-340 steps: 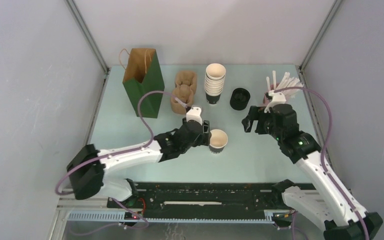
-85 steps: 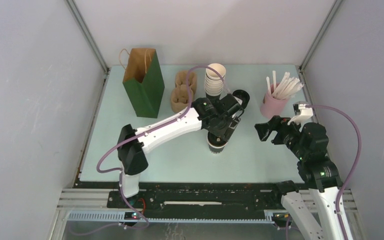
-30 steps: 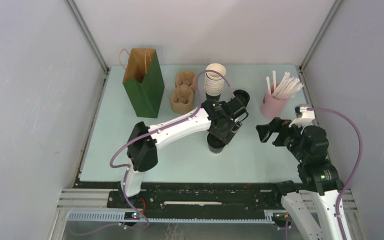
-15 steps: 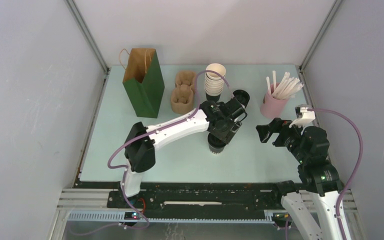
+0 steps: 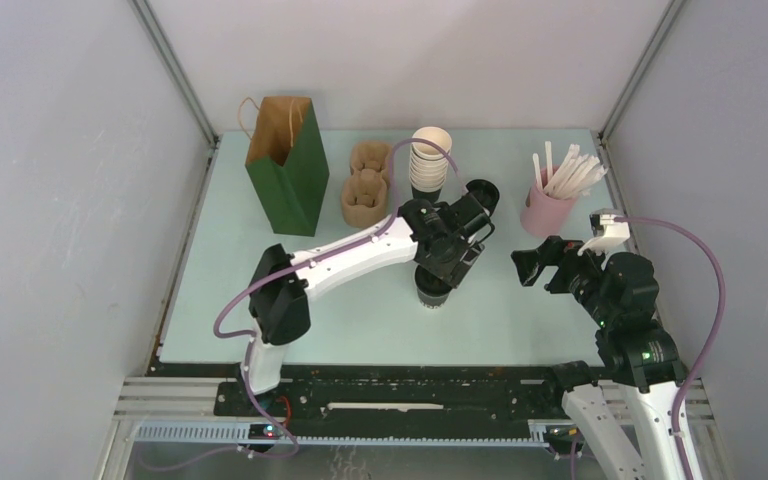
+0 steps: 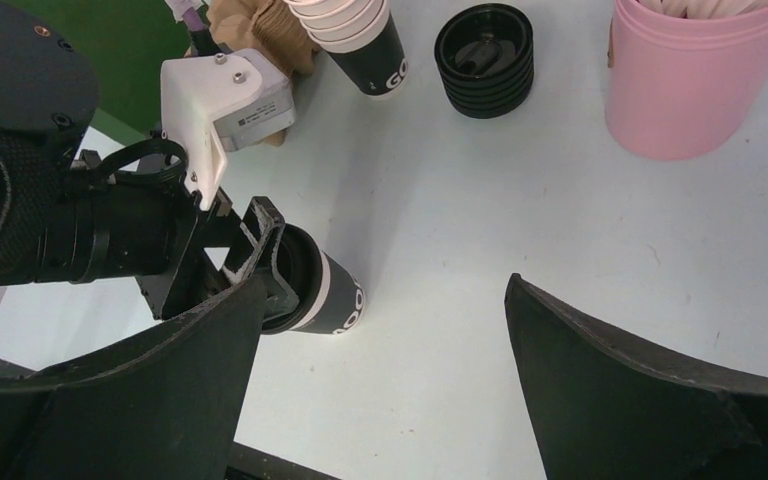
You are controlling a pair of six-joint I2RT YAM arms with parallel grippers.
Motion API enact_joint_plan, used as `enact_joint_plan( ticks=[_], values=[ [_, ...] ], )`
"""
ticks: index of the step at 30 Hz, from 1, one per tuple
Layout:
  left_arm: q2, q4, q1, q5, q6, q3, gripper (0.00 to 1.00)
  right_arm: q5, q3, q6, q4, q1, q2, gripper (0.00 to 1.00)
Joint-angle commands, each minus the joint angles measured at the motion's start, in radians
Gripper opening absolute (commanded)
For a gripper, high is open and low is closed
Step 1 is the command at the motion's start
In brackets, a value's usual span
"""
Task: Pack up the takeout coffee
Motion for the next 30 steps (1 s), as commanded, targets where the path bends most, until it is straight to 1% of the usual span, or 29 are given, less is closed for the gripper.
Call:
enact_joint_plan(
  ticks=[1,7,9,13,17,21,25,27,28,29,30],
  values=[
    [-0.050,-0.018,-0.004,-0.011,-0.007,0.059,0.78,-0.012,-0.004,-0.019,0.026,0.002,0.006,1.00],
    [-0.048,-0.020,-0.004,0.022,0.000,0.052,0.85,-0.016,-0.004,-0.021,0.028,0.002,0.013,1.00],
    [-0.047,-0.018,-0.004,0.024,0.001,0.046,0.85,-0.016,-0.004,-0.021,0.028,0.002,0.012,1.00],
    [-0.054,-0.027,-0.004,-0.019,0.000,0.047,0.86,-0.016,-0.004,-0.021,0.026,0.002,0.012,1.00],
    [-0.113,-0.027,-0.004,-0.035,-0.008,0.040,0.88,-0.018,-0.004,-0.019,0.026,0.003,0.014,1.00],
    [-0.234,-0.023,-0.004,-0.039,-0.020,0.021,0.91,-0.019,-0.004,-0.016,0.028,0.003,0.018,1.00],
    [-0.384,0.012,-0.003,-0.026,-0.039,-0.054,0.92,-0.028,-0.004,-0.013,0.032,0.005,0.029,1.00],
    [-0.481,0.050,0.008,-0.009,-0.066,-0.133,0.93,-0.053,-0.004,-0.009,0.040,0.005,0.042,1.00],
    [-0.534,0.088,0.024,0.023,-0.085,-0.195,0.92,-0.080,-0.004,-0.004,0.044,0.005,0.054,1.00],
    [-0.594,0.142,0.057,0.071,-0.107,-0.272,0.92,-0.114,-0.004,0.002,0.048,0.005,0.071,1.00],
    [-0.651,0.232,0.089,0.127,-0.135,-0.364,0.90,-0.157,-0.004,0.012,0.055,0.005,0.090,1.00]
  ],
)
